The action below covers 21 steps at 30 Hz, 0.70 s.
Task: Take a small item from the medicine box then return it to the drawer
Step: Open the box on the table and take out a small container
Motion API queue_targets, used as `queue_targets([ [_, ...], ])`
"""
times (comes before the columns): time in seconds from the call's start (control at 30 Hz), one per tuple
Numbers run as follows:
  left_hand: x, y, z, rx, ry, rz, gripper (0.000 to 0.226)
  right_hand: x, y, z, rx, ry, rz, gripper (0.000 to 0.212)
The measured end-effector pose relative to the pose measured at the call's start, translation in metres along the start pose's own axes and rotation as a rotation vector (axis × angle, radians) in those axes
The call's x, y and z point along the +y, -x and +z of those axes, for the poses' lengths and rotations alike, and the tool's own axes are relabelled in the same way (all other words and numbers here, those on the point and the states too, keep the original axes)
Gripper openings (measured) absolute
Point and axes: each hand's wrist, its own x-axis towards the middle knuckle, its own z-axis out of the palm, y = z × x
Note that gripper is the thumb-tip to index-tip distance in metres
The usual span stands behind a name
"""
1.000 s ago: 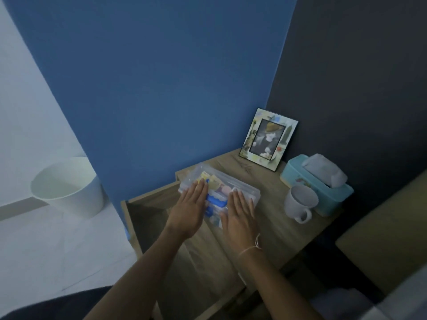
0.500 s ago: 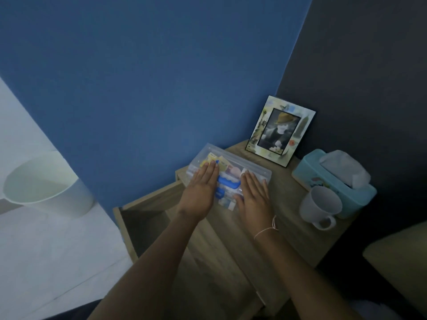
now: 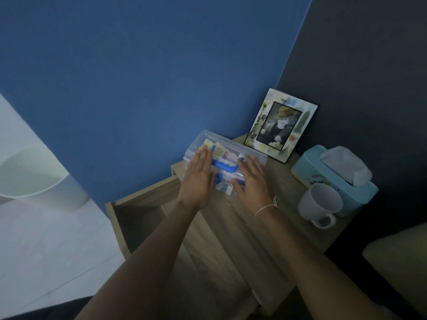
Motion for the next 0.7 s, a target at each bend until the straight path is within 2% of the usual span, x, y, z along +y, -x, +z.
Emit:
queue_targets([
  [0.07,0.006,0.016,0.007,0.206,0.154,-0.133,0.05,0.005,-0.001,-0.001,0.003,-0.022,0.047,0.061],
  [0.13,0.01,0.027,0.017,0.309,0.249,-0.285,0.043,0.007,-0.001,0.001,-0.023,-0.058,0.059,0.06],
  [0.23,0.012,0.026,0.028,0.205,0.461,-0.533,0.047,0.008,-0.001,0.004,-0.021,-0.098,0.048,0.059],
  [0.3,0.013,0.02,0.032,0.132,0.609,-0.624,0.051,0.009,0.0,0.003,-0.016,-0.11,0.043,0.058],
  [0.43,0.015,0.014,0.038,0.117,0.738,-0.662,0.047,0.009,0.002,0.0,-0.017,-0.123,0.031,0.058],
  [0.7,0.018,0.011,0.03,0.077,0.823,-0.719,0.029,0.006,0.005,-0.007,-0.02,-0.162,0.001,0.054],
])
